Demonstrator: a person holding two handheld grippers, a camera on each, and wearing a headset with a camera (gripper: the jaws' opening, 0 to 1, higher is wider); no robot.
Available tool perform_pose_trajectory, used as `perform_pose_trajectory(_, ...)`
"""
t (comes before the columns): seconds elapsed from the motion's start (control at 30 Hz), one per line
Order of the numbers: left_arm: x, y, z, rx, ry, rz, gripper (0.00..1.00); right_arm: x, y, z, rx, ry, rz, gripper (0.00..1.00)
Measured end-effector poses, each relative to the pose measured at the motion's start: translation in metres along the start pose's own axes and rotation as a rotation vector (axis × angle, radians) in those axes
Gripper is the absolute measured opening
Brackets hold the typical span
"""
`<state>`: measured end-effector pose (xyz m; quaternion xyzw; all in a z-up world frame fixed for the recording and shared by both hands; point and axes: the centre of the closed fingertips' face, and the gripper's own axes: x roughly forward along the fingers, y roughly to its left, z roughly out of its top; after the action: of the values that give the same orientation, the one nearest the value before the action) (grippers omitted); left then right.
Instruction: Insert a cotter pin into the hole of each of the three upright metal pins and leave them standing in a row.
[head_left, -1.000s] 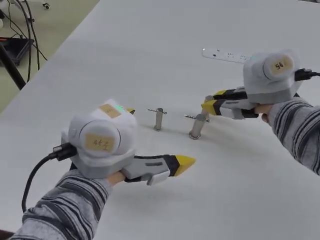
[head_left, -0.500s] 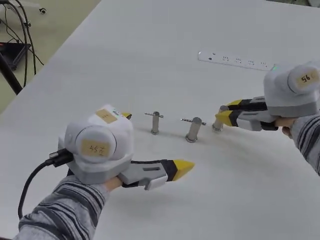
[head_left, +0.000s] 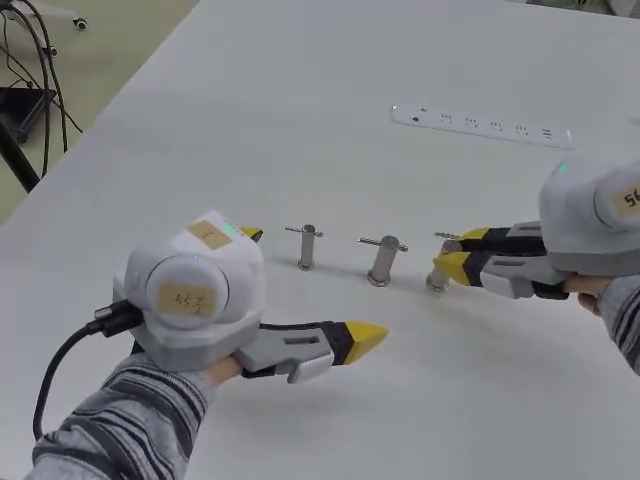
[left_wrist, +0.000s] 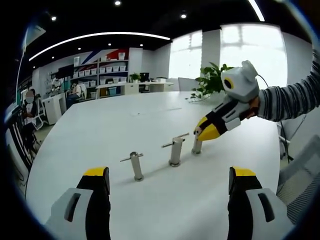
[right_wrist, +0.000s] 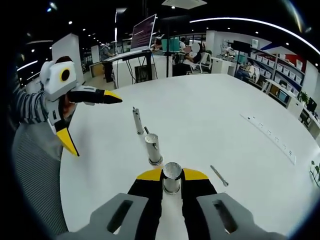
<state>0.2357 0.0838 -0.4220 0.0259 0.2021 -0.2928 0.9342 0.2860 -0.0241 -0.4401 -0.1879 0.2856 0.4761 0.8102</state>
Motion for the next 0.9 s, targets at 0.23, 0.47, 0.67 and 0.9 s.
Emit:
perform_pose_trajectory(0.23,-0.002,0.003,-0.001,-0.007,0.005,0.008,0.99,0.001,0.023,-0.002,0.006,-0.001,0.031,0.08)
perform_pose_trajectory(0.47,-0.001,0.002,-0.002,-0.004,0.009,0.003,0.99,0.006,0.038,0.0,0.007,-0.014,0.052,0.08)
perform_pose_trajectory(0.67,0.0,0.002,-0.002,-0.001,0.009,0.003,0.99,0.009,0.045,0.0,-0.019,-0.012,0.059,0.08)
perform_pose_trajectory(0.9,0.001,0.002,-0.003,-0.001,0.013,-0.001,0.99,0.009,0.047,0.0,-0.029,-0.009,0.059,0.08)
